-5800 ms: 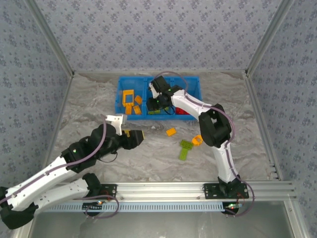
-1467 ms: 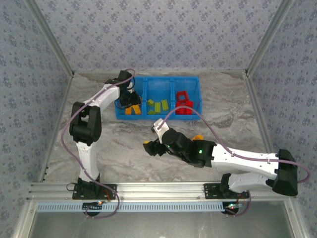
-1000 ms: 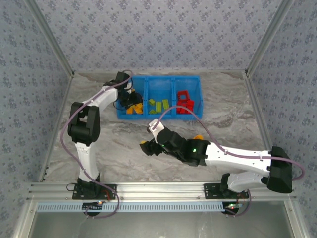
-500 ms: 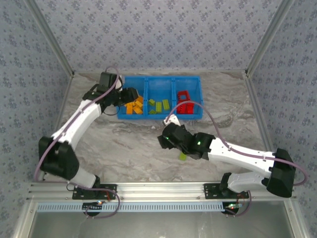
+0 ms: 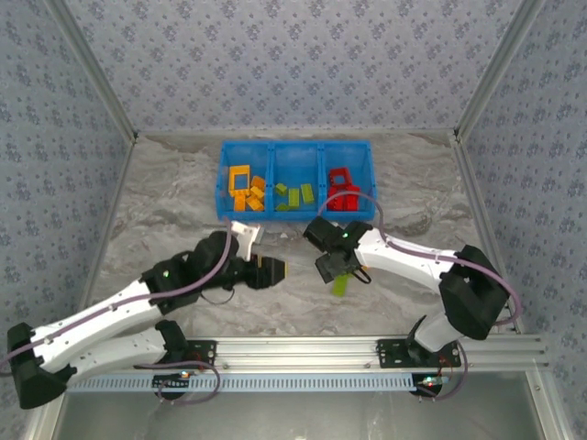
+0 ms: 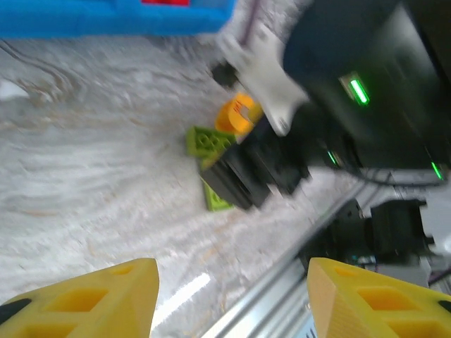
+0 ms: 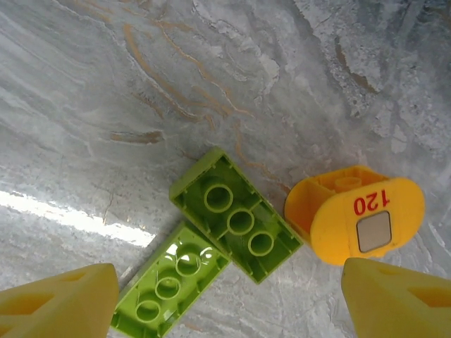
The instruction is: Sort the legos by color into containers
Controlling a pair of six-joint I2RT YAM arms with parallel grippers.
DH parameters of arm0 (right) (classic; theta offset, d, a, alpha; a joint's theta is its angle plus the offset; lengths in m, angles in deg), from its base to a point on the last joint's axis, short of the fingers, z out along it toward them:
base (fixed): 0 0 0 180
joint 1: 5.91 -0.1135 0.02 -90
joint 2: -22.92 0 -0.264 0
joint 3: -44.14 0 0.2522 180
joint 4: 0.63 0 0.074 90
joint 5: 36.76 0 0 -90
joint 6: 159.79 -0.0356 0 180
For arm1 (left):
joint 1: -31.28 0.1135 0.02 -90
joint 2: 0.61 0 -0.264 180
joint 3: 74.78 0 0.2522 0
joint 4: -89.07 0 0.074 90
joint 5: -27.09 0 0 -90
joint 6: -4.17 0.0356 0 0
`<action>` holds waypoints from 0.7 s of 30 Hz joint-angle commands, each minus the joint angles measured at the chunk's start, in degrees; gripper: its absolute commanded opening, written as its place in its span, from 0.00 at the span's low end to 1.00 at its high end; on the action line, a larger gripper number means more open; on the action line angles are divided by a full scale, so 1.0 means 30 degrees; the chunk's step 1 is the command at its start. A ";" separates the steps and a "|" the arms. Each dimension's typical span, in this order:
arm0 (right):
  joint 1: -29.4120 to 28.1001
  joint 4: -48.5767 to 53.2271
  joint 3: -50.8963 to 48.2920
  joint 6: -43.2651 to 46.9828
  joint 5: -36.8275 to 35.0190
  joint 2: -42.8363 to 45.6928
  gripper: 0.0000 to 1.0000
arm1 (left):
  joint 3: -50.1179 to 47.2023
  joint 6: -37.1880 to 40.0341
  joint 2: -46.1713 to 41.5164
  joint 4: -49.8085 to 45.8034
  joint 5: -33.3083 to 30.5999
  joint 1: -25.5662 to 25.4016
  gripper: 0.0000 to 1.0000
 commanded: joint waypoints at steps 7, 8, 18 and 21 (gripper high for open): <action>0.1285 0.0621 0.1680 0.2655 0.1470 -0.2909 0.82 | -0.1439 -0.2470 -0.1362 0.0638 -0.4596 -0.3621 0.59; 0.1456 0.0650 0.1722 0.2774 0.1457 -0.3230 0.81 | -0.1398 -0.2442 -0.1311 0.0739 -0.4633 -0.3646 0.59; 0.2406 0.0222 0.2039 0.3365 0.1658 -0.4896 0.65 | -0.0548 -0.1893 -0.0277 0.0949 -0.4274 -0.3675 0.59; 0.2788 -0.0177 0.1903 0.3350 0.1942 -0.4889 0.55 | -0.0428 -0.1867 -0.0223 0.0992 -0.4311 -0.3669 0.59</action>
